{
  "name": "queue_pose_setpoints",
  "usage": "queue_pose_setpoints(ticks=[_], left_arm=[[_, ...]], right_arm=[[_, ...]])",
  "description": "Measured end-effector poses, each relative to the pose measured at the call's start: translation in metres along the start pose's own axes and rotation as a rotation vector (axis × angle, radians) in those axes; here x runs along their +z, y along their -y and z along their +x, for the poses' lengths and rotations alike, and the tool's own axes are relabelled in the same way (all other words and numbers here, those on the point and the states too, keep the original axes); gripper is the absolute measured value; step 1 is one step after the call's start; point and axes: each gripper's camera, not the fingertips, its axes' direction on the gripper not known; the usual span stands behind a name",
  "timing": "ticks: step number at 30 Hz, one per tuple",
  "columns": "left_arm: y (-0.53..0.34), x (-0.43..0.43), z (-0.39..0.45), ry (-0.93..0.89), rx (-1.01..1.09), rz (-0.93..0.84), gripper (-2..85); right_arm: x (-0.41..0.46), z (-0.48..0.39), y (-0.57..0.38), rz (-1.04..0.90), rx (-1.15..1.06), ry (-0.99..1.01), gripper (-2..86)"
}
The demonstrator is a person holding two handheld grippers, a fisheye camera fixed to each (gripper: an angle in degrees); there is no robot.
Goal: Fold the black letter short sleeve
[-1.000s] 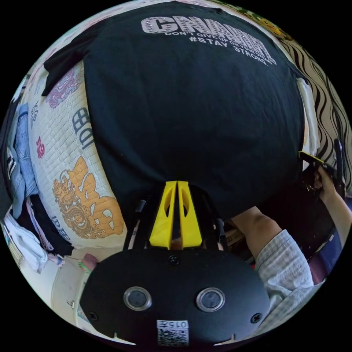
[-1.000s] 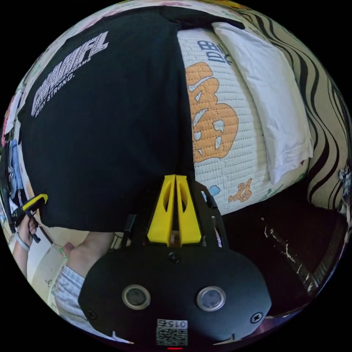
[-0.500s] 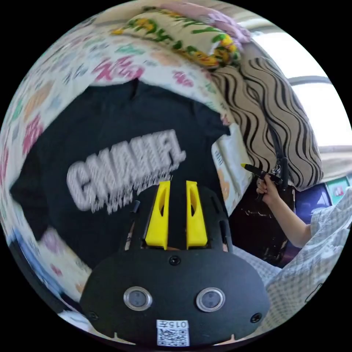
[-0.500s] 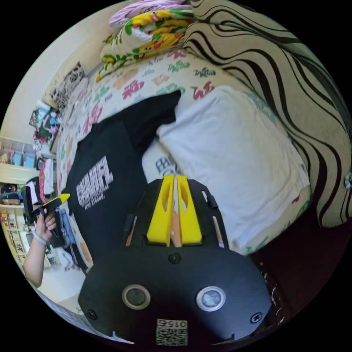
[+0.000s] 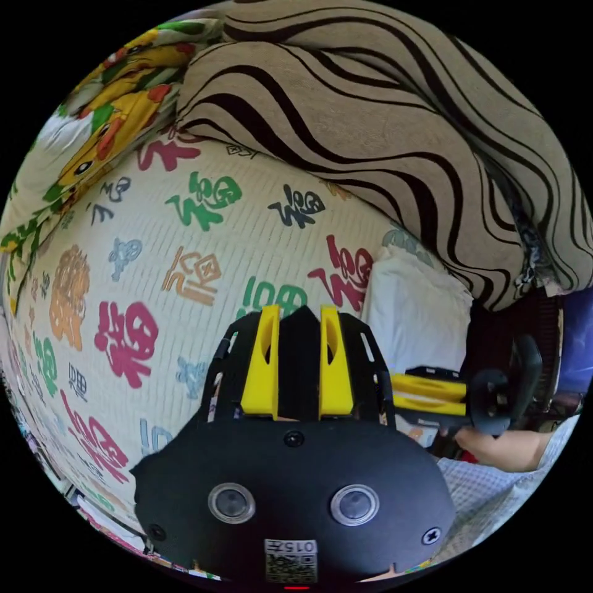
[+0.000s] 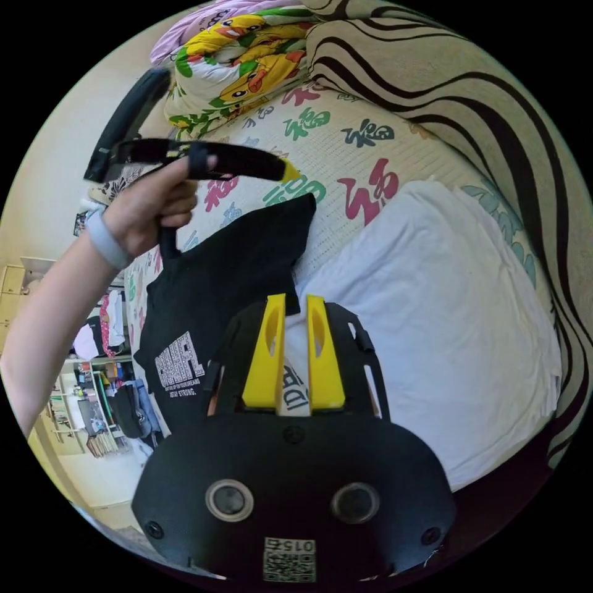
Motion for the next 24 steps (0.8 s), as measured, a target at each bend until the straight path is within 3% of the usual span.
queue_pose_setpoints(ticks=[5, 11, 18, 24], left_arm=[[0.024, 0.046, 0.014, 0.094, 0.051, -0.148, 6.5], [0.0, 0.006, 0.008, 0.062, 0.063, 0.057, 0.2], [-0.137, -0.097, -0.04, -0.006, -0.176, 0.425, -0.3], [-0.303, -0.109, -0.069, 0.087, -0.426, 0.415, -0.3]], right_arm=[[-0.008, -0.001, 0.002, 0.007, -0.025, 0.008, 1.4], [-0.034, -0.009, 0.001, 0.04, -0.061, 0.064, -0.3], [-0.058, -0.07, -0.014, 0.06, -0.282, 0.115, -0.5], [-0.032, -0.128, -0.033, -0.063, -0.458, 0.151, -0.7]])
